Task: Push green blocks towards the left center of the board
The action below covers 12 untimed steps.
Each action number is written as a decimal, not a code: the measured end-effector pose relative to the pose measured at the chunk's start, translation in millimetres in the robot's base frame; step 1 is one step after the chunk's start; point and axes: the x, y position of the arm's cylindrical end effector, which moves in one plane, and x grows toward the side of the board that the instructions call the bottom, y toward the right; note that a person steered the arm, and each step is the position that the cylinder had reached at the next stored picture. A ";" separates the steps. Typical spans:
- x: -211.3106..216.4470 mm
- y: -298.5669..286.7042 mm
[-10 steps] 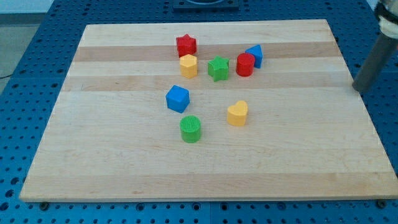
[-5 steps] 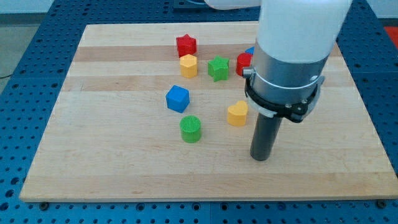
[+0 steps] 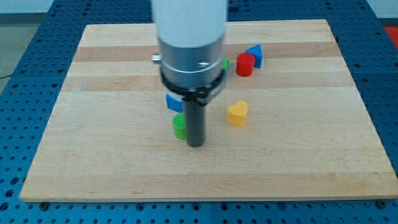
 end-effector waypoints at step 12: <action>-136.1 87.6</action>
